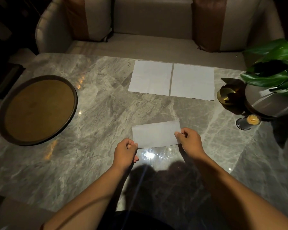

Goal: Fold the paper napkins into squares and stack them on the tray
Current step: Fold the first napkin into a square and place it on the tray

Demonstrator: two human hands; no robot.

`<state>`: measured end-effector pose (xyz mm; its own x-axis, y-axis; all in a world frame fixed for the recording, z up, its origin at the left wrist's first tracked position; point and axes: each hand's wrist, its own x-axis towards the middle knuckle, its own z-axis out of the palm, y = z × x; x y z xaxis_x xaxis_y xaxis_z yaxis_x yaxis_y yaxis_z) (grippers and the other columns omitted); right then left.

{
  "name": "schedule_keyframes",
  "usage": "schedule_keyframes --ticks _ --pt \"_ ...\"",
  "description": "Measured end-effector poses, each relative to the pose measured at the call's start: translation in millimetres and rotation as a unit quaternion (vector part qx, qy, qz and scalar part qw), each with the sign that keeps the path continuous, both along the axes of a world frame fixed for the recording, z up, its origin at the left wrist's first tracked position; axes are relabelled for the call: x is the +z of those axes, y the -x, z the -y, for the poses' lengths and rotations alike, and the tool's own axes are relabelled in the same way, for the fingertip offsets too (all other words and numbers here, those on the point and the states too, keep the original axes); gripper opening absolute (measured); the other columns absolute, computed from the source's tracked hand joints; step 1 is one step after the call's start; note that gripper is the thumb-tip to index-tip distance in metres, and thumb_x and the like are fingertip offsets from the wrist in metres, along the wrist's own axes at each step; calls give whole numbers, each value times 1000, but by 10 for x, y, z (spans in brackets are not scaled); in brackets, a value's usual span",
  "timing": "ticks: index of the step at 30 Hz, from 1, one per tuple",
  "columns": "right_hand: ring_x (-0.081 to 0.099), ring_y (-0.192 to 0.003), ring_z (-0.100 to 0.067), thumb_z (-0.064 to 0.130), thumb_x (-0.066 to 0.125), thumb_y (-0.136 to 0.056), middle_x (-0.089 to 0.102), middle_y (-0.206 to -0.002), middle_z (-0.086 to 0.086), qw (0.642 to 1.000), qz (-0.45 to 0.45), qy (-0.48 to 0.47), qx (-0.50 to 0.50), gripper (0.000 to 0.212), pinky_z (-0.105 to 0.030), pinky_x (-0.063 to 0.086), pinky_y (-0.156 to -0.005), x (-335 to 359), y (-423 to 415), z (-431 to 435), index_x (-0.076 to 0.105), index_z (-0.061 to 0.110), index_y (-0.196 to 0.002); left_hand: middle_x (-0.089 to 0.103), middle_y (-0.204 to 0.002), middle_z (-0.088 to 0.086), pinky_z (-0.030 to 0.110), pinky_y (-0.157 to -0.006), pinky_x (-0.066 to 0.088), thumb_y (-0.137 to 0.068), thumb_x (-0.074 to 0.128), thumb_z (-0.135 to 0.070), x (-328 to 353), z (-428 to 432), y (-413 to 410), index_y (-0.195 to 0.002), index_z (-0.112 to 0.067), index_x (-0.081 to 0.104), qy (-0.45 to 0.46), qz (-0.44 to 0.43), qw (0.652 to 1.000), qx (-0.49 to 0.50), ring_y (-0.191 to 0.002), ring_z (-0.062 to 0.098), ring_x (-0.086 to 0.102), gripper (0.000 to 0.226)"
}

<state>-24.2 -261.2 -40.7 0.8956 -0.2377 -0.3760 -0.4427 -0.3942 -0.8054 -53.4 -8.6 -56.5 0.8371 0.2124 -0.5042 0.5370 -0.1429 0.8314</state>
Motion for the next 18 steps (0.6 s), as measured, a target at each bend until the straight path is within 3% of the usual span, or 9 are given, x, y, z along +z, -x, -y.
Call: schedule_keyframes --ticks 6,11,14,18 --pt "45 -62 -16 20 64 -93 52 -67 -4 998 -25 63 -6 28 -31 42 -59 -38 11 28 53 3 -75 56 -48 11 30 -44 45 -86 61 -27 9 47 -13 -76 -8 54 -66 -17 998 -9 -40 27 58 23" --pt "52 -65 -19 26 64 -93 58 -71 -3 994 -33 106 7 25 -35 47 -63 -81 -6 45 54 10 -78 59 -47 12 33 -55 51 -92 62 -28 20 38 -31 -81 2 50 -129 -20 991 -22 -40 24 62 34" --pt "56 -68 -18 28 65 -92 60 -76 -2 993 -39 108 6 18 -34 47 -63 -80 -9 40 53 18 -83 62 -56 8 34 -59 48 -91 64 -30 49 17 -67 -82 -3 52 -178 -18 983 -46 -52 25 62 31" --pt "56 -71 -16 25 63 -94 58 -81 1 991 9 133 -16 14 -31 46 -63 0 6 22 51 21 -90 57 -68 -2 29 -56 38 -90 67 -27 145 -52 -173 -86 -14 50 -265 51 957 -105 -62 14 54 22"
